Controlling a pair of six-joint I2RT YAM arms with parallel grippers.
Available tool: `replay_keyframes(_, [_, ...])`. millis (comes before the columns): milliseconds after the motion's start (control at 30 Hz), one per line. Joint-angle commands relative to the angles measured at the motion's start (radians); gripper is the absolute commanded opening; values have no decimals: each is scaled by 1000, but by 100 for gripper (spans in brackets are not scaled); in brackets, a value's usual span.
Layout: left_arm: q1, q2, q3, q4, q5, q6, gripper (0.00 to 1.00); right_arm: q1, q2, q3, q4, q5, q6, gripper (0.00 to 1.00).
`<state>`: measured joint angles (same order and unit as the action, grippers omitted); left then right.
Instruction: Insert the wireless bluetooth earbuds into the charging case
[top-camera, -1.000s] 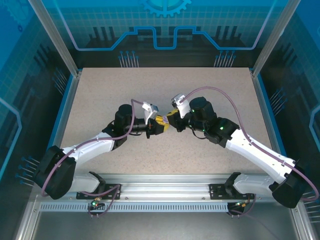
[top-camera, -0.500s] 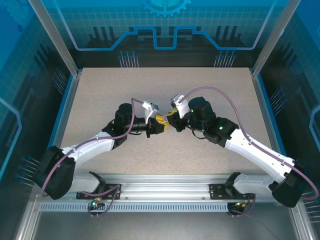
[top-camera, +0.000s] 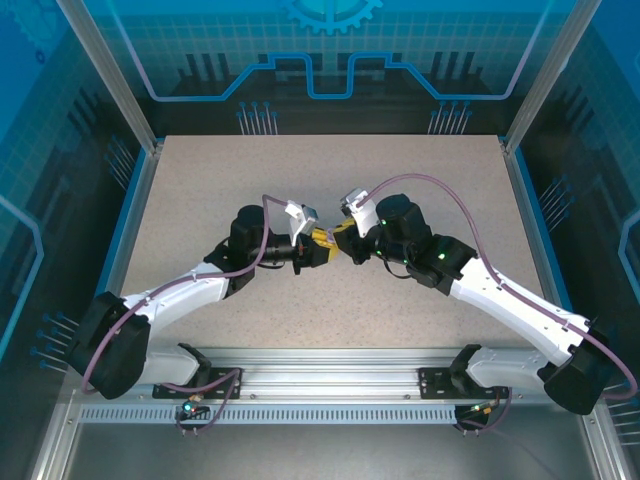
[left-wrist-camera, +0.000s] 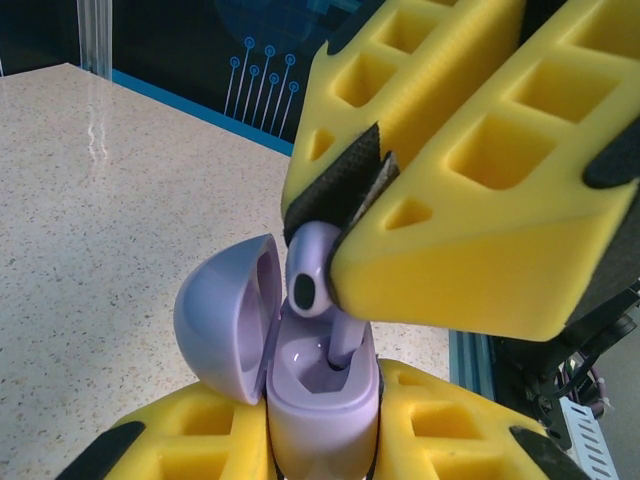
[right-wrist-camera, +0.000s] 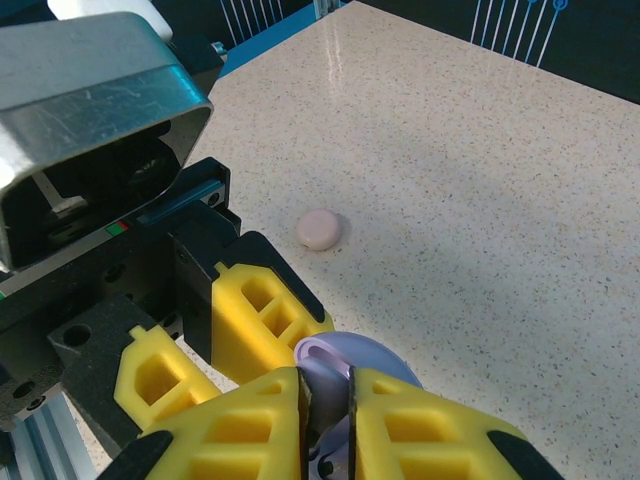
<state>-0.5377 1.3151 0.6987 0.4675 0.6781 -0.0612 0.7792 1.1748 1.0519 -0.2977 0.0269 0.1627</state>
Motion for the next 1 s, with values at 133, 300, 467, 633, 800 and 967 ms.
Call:
replay_keyframes(133, [-4, -22, 37, 24, 11, -26, 17, 15, 3, 24, -28, -18, -13, 19])
replay_keyframes(300, [-5, -22, 36, 32, 15, -30, 17, 15, 9, 30, -36, -34, -14, 21])
replay_keyframes(467, [-5, -25, 35, 31, 19, -29, 17, 14, 13, 32, -40, -45, -15, 22])
replay_keyframes(633, [-5, -26, 35, 32, 31, -26, 18, 14, 20, 39, -45, -66, -12, 22])
replay_keyframes(800, [-5, -33, 32, 32, 40, -22, 17, 7, 27, 48, -50, -109, -6, 22])
replay_keyframes(967, [-5, -37, 32, 28, 38, -22, 17, -4, 26, 56, -63, -117, 1, 25])
